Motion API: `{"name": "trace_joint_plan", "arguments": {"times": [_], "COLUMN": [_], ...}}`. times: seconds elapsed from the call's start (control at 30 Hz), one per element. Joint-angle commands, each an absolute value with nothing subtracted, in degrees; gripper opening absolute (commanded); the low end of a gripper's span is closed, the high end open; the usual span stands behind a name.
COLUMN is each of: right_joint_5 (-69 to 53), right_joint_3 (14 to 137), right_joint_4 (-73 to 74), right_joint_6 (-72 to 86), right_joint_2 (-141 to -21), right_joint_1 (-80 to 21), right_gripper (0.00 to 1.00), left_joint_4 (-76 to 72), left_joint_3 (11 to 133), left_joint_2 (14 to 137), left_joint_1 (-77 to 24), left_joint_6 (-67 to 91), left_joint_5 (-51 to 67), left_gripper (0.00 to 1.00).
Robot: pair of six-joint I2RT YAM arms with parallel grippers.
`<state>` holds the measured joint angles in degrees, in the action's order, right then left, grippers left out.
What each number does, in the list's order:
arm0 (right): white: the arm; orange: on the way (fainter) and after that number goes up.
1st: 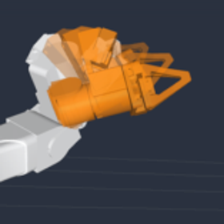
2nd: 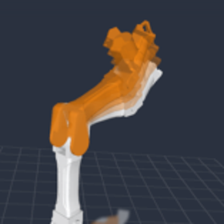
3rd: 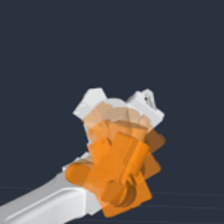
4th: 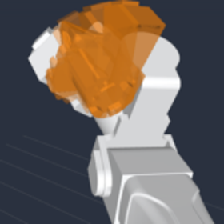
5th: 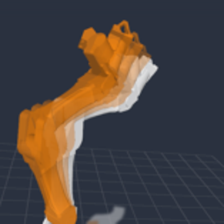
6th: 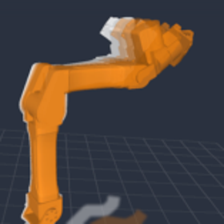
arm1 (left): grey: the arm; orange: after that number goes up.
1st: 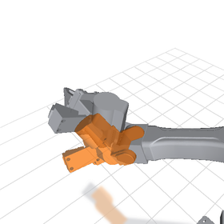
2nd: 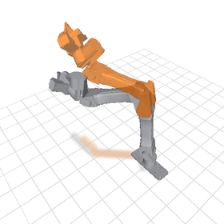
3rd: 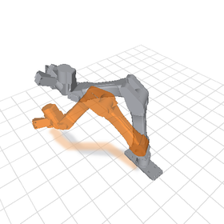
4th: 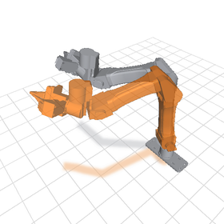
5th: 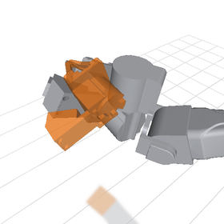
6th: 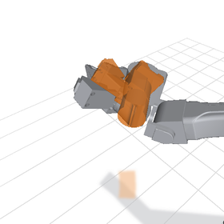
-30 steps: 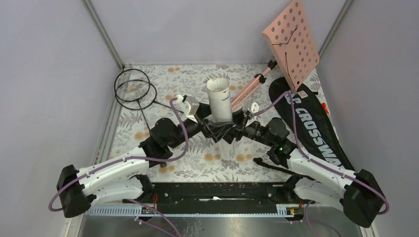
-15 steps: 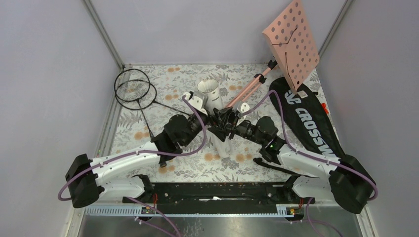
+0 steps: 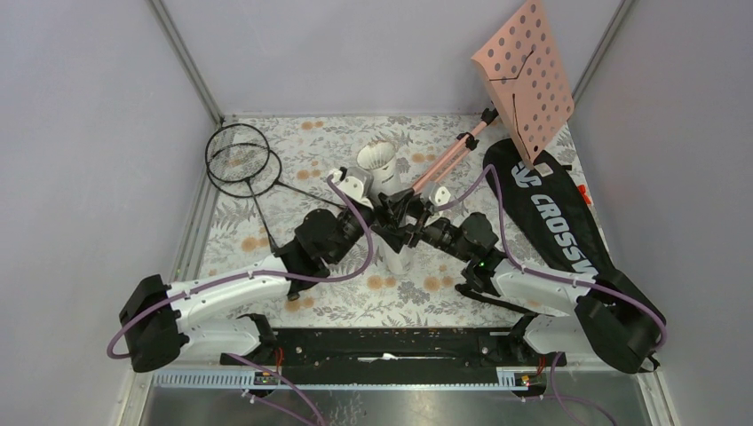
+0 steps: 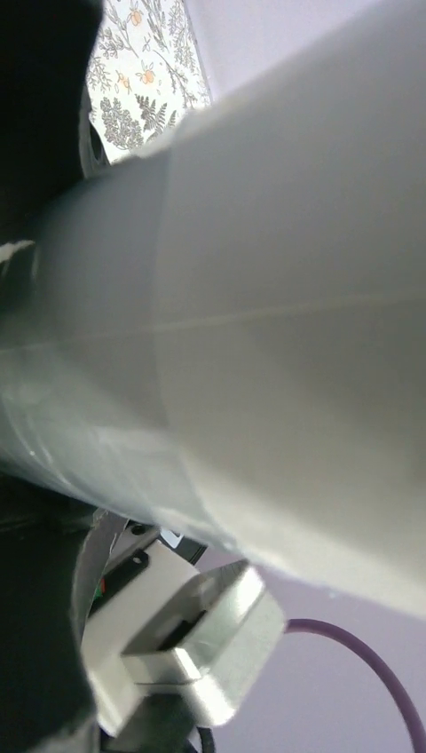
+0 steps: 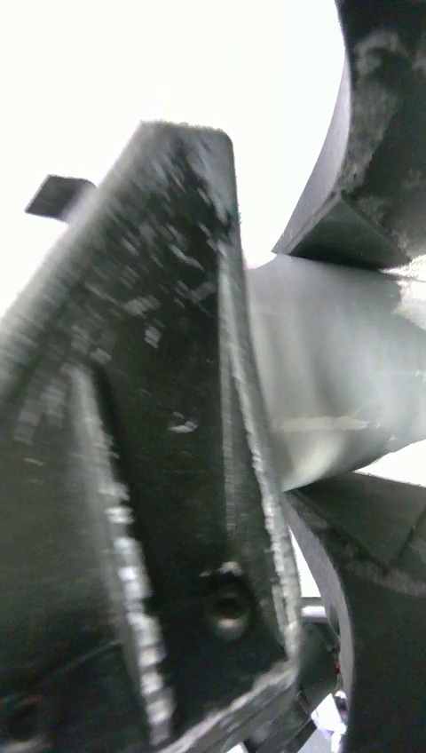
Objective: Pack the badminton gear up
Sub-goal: Adjust the shuttle tube.
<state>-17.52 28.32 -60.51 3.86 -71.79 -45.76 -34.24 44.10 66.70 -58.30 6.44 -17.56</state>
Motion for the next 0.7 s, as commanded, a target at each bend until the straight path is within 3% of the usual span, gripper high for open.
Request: {"name": "trace_joint_plan", "arguments": {"times": [0.0, 0.07, 0.17, 0.4, 0.67], "right_joint_5": [-17.4, -19.8, -17.3, 7.3, 31.9], "right_joint_3": [30.3, 31.8, 34.0, 28.2, 37.8], "right_joint_4": [-65.4, -54.0, -34.3, -30.6, -5.3], "right_joint_6": [4.8, -0.3, -6.4, -8.1, 2.3], "right_joint_2": [-67.8, -64.9, -60.1, -50.5, -49.3], "right_joint_1": [-46.6, -46.6, -46.6, -46.5, -45.9], "right_gripper": [0.9, 0.99, 1.0, 1.0, 1.0], "left_joint_4": [-38.2, -36.3, -33.6, -33.1, -37.8], "left_joint_3": [42.2, 42.2, 42.2, 40.7, 34.1], "left_joint_2": [63.8, 62.4, 60.1, 57.9, 55.6], "left_joint_1": [-58.9, -58.8, -58.8, -55.1, -46.3], "left_joint_6": [5.1, 2.2, -3.1, -7.9, -7.0], "left_joint_5": [-18.2, -19.0, -21.7, -27.5, -20.6], "left_gripper": [0.31, 0.3, 0.27, 0.26, 0.27]}}
